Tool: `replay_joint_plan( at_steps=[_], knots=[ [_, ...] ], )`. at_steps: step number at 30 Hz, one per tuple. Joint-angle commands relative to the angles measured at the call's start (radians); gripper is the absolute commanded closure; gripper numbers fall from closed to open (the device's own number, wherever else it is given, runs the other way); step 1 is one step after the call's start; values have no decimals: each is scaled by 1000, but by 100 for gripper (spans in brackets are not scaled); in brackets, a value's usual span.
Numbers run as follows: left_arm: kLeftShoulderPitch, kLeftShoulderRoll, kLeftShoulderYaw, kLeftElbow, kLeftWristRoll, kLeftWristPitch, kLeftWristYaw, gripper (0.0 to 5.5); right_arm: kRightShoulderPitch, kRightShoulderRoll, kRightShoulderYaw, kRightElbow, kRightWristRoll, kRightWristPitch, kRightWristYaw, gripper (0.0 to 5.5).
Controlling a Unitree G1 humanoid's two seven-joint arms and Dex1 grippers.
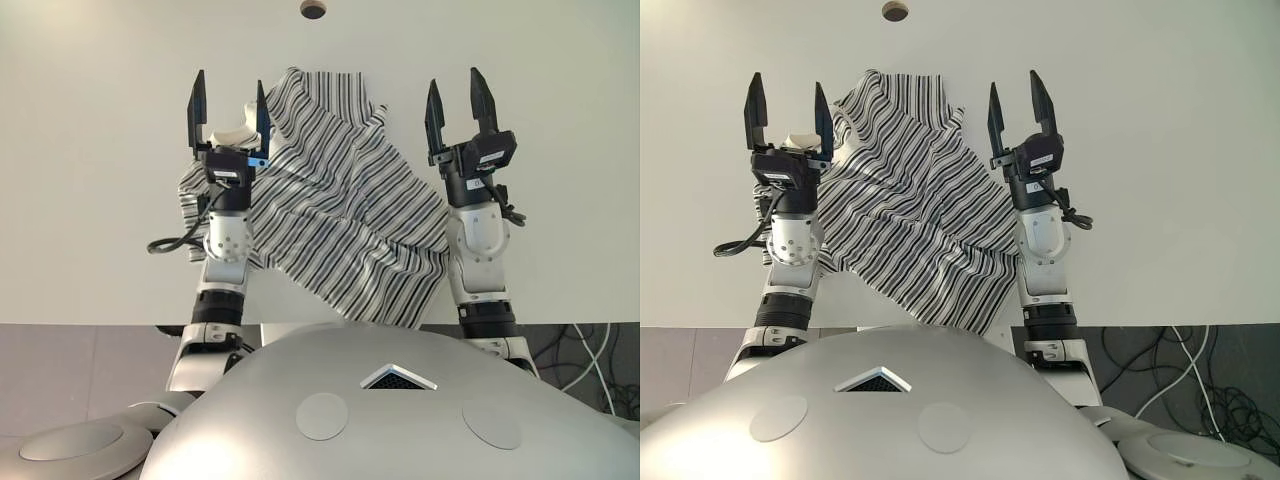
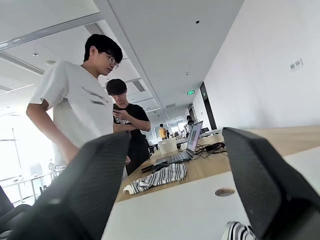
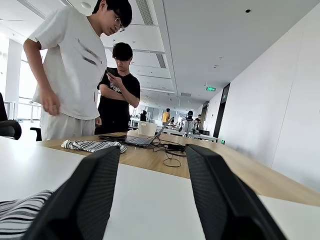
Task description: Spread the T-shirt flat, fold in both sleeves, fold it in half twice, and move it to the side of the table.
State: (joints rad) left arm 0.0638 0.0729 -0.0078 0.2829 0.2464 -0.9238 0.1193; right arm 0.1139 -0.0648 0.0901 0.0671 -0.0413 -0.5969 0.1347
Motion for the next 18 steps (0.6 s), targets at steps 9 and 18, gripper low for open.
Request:
replay_joint_plan(
  at_steps=[9,18],
  knots=[
    [-2,-1,-31,-42,16,25,-16,209,-21,4,15,8,-24,-21,-13,307],
    [-12,3,-24,-58,16,23,-3,209,-28,3,29,8,-43,-25,-16,307]
  ],
)
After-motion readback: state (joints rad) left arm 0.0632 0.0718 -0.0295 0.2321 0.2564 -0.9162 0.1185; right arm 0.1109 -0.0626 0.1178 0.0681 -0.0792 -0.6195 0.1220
